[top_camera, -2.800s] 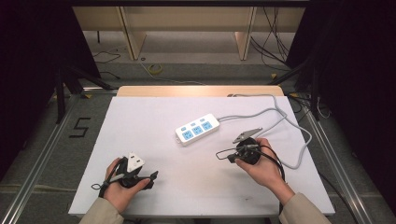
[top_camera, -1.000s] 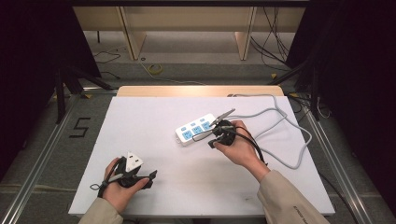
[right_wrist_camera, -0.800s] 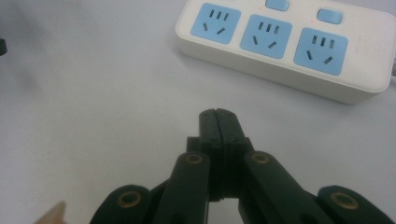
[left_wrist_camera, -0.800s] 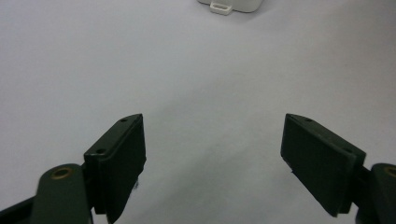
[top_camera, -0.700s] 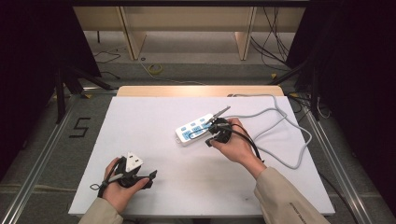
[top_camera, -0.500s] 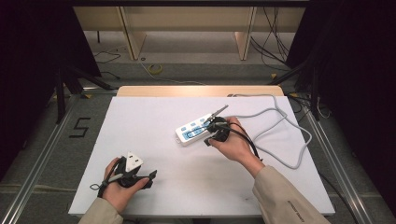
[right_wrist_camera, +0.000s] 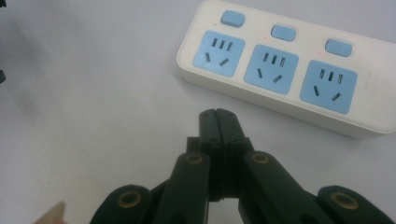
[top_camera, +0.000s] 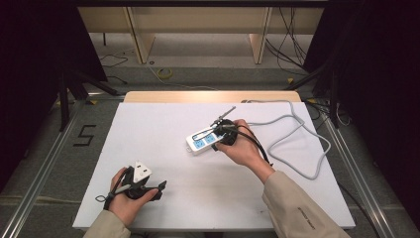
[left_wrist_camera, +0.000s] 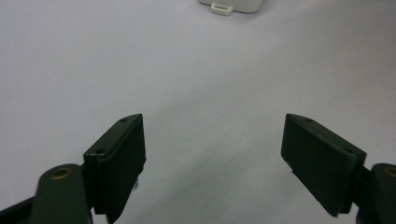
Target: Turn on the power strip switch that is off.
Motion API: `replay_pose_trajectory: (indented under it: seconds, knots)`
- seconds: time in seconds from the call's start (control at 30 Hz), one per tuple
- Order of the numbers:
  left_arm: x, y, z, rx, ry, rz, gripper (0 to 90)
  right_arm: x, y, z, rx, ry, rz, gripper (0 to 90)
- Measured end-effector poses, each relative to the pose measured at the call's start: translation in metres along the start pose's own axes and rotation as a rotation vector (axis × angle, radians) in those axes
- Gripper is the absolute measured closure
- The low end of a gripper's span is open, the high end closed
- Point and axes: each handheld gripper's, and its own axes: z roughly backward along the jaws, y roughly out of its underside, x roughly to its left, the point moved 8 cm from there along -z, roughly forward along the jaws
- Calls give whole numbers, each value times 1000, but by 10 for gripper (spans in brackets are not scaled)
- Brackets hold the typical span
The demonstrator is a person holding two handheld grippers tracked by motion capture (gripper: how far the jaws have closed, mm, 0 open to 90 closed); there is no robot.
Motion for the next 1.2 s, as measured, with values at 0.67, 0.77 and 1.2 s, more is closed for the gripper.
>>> replay_pose_trajectory:
  seconds: [0.67, 0.77, 1.2]
  knots:
    - [-1, 0, 0, 0, 0, -3, 216, -1, -21, -7, 25, 3, 6, 900]
    - [-1, 0, 0, -1, -1, -2, 216, 0, -25, -9, 33, 3, 7, 900]
    - [-1, 0, 0, -2, 0, -4, 217, -1, -32, -14, 47, 7, 13, 900]
